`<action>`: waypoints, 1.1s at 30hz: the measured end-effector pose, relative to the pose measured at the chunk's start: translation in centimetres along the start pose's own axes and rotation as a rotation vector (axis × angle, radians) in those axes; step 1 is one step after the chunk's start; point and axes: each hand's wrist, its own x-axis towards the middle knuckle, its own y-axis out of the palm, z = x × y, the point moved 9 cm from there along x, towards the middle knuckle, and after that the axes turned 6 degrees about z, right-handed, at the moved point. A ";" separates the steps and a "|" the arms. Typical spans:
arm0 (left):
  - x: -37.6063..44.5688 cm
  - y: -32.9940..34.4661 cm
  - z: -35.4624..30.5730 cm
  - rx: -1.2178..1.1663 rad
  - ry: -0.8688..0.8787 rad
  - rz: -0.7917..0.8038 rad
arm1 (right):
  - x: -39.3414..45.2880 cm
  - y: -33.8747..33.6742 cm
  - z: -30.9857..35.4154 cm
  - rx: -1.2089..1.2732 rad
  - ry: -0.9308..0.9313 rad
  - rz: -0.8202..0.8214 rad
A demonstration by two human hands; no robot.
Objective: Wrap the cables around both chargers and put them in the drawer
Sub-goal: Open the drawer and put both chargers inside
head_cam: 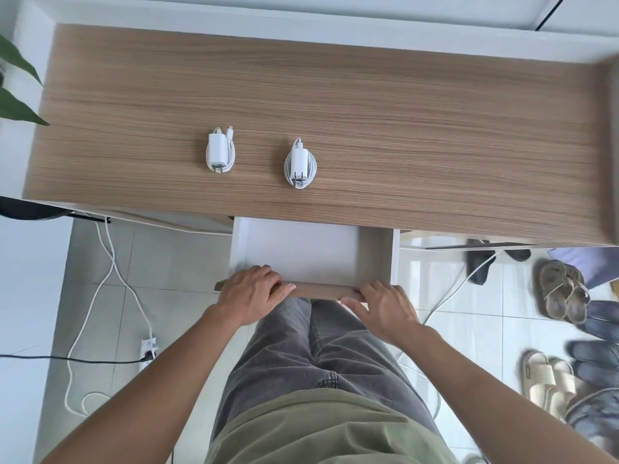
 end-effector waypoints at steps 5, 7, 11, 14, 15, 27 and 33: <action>-1.6 1.5 -0.3 -0.024 -0.008 -0.011 | -1.3 2.1 0.0 0.048 0.014 0.019; -2.0 1.9 -0.4 -0.035 -0.009 -0.006 | -1.6 2.4 0.1 0.057 0.014 0.023; -2.5 2.1 -0.5 -0.086 -0.034 0.014 | -2.0 2.5 0.2 0.093 0.018 0.062; -2.7 2.1 -0.4 -0.138 -0.066 0.048 | -1.8 2.3 0.4 0.131 -0.002 0.124; -2.7 2.0 -0.4 -0.158 -0.070 0.059 | -1.7 2.0 0.6 0.153 -0.015 0.138; -1.6 -16.5 3.1 -0.328 0.044 -0.490 | 2.9 -15.3 7.6 0.314 -0.328 -0.326; 0.1 -23.6 7.5 -0.226 -0.050 -0.607 | 6.4 -22.5 10.8 0.231 -0.315 -0.408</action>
